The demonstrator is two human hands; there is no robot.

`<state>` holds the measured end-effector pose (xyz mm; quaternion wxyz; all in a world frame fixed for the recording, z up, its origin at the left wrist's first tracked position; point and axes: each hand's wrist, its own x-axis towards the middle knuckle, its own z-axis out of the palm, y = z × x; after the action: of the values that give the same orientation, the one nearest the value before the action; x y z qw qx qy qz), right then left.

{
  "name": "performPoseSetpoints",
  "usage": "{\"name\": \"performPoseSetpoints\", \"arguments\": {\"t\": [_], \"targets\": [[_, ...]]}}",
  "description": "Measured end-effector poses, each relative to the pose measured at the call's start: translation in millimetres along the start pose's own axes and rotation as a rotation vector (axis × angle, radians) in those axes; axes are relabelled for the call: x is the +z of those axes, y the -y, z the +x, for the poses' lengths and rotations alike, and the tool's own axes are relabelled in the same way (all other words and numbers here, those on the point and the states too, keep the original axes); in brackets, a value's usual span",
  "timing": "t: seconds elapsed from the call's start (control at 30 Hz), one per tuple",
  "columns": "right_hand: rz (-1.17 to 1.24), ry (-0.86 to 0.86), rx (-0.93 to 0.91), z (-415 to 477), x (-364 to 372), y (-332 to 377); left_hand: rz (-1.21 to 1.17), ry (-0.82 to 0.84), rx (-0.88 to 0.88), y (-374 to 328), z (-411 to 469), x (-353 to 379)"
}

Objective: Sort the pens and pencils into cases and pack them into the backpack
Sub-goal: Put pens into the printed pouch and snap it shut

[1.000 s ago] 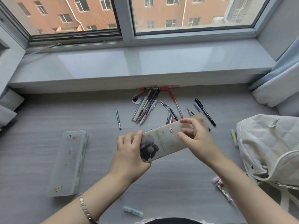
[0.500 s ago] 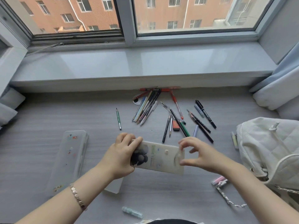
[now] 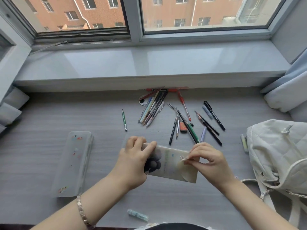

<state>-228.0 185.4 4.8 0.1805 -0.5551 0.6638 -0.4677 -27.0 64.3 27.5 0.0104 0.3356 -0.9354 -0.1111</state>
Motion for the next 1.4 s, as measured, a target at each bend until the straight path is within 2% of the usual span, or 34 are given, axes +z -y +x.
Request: {"name": "performPoseSetpoints", "arguments": {"t": [0.17,0.27,0.4,0.63,0.73,0.83,1.0,1.1,1.2,1.3,1.4], "targets": [[0.011,0.027,0.059,-5.9,1.7,-3.0,0.084,-0.132,0.062,-9.9,-6.0,-0.4],[-0.014,-0.030,0.054,-8.7,3.7,-5.6,0.077,-0.167,0.035,-15.3,-6.3,2.0],[0.073,-0.086,0.182,-11.2,6.4,-8.9,0.060,-0.196,0.032,-19.5,-5.5,3.9],[0.207,0.039,0.339,-11.2,2.5,-8.2,0.079,-0.348,0.125,-19.1,-7.1,9.1],[0.282,0.178,0.437,-5.5,-2.9,-5.6,0.093,-0.434,0.171,-15.7,-11.0,12.7],[0.137,0.348,0.388,1.6,-7.9,-4.7,0.111,-0.504,0.242,-12.0,-12.2,14.5],[0.070,0.397,0.343,11.0,-6.7,-0.4,0.127,-0.541,0.246,-9.9,-11.0,18.7],[-0.016,0.456,0.310,23.1,-8.8,1.5,0.159,-0.509,0.181,-5.0,-13.3,21.0],[0.050,0.469,0.362,41.0,-9.0,9.8,0.102,-0.385,0.040,1.0,-17.6,20.5],[0.035,0.243,0.358,58.8,0.6,16.3,-0.094,-0.221,-0.118,0.9,-26.8,15.6],[0.079,0.104,0.341,67.2,15.0,24.0,-0.263,-0.141,-0.403,9.9,-29.6,13.2]]}}
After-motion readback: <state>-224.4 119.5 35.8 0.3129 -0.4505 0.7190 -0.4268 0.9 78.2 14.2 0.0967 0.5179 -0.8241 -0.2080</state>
